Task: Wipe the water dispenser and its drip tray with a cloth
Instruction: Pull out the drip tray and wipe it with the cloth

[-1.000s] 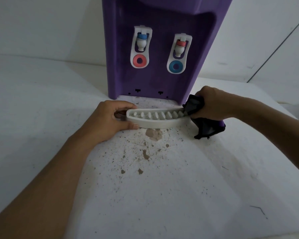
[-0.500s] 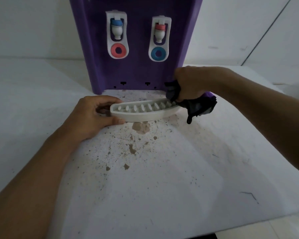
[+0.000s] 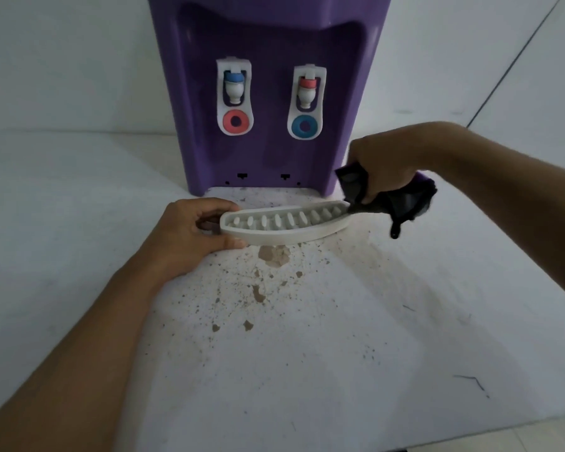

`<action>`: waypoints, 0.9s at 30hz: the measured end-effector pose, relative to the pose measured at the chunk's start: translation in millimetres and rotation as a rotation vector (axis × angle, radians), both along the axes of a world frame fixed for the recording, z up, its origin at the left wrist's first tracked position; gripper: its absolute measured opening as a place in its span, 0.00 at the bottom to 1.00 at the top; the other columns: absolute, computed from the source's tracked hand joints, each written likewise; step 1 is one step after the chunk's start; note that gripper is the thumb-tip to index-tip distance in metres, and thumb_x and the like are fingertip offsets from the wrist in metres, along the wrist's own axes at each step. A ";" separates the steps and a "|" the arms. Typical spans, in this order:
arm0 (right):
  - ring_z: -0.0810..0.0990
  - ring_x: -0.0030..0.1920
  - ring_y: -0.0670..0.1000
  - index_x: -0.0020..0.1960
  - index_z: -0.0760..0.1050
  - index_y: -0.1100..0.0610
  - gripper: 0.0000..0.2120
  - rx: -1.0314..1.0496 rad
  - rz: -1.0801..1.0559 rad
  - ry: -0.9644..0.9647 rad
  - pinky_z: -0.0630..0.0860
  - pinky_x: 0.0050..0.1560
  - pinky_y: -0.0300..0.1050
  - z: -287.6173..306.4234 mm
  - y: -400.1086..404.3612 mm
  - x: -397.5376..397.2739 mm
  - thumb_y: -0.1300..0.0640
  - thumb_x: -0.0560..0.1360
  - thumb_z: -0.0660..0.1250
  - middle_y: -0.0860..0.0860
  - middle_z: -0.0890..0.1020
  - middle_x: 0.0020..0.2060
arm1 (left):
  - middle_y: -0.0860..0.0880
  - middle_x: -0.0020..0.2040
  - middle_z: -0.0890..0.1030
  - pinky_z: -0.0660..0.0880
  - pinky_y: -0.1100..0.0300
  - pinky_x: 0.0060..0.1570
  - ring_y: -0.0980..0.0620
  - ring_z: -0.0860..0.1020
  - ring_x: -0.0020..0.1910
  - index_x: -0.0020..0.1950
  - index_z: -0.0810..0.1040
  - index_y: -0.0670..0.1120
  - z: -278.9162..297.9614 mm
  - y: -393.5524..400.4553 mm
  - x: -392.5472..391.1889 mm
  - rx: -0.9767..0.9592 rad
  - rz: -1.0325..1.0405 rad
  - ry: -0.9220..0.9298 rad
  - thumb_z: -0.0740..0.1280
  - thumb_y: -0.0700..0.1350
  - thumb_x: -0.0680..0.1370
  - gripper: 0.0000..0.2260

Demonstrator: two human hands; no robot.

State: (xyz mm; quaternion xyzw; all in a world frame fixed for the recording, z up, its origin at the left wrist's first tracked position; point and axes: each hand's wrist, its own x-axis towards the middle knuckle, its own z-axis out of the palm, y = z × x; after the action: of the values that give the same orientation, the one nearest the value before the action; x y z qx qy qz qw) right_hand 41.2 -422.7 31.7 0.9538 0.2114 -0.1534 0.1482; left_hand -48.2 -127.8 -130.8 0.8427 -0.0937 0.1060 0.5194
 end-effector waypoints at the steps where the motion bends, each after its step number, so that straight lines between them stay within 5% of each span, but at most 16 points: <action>1: 0.82 0.40 0.51 0.45 0.79 0.49 0.08 0.027 -0.010 -0.002 0.76 0.39 0.46 5.2 -6.0 -0.3 0.52 0.72 0.79 0.48 0.83 0.40 | 0.63 0.53 0.87 0.78 0.73 0.52 0.63 0.84 0.52 0.59 0.86 0.57 -0.7 0.3 -0.1 -0.001 0.002 -0.005 0.83 0.51 0.61 0.26; 11: 0.84 0.41 0.52 0.41 0.79 0.46 0.07 0.448 -0.102 -0.047 0.78 0.40 0.46 -0.9 -31.0 0.0 0.52 0.72 0.78 0.46 0.84 0.37 | 0.62 0.52 0.87 0.78 0.71 0.53 0.61 0.85 0.52 0.57 0.86 0.58 1.0 -2.1 -3.4 0.002 -0.010 -0.132 0.84 0.49 0.61 0.25; 17: 0.83 0.46 0.55 0.53 0.82 0.52 0.15 0.489 0.097 -0.127 0.82 0.51 0.57 -5.9 -19.5 -6.1 0.53 0.68 0.79 0.51 0.85 0.44 | 0.61 0.52 0.87 0.80 0.69 0.53 0.60 0.85 0.51 0.58 0.86 0.56 1.4 -2.5 -4.2 0.015 -0.011 -0.144 0.84 0.50 0.61 0.25; 27: 0.83 0.44 0.42 0.50 0.83 0.50 0.12 0.641 0.316 0.088 0.79 0.47 0.34 -34.3 47.6 -22.9 0.52 0.69 0.81 0.41 0.85 0.42 | 0.60 0.51 0.87 0.79 0.69 0.50 0.59 0.85 0.50 0.55 0.85 0.63 1.6 -3.2 -4.4 -0.017 -0.002 -0.129 0.86 0.48 0.62 0.25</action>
State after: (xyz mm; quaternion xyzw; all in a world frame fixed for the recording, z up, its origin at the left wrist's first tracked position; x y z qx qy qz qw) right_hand 18.2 -375.1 -2.6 0.8998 0.3998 -0.0955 -0.1460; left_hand -52.6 -131.0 -129.2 0.8296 -0.1272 0.1604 0.5194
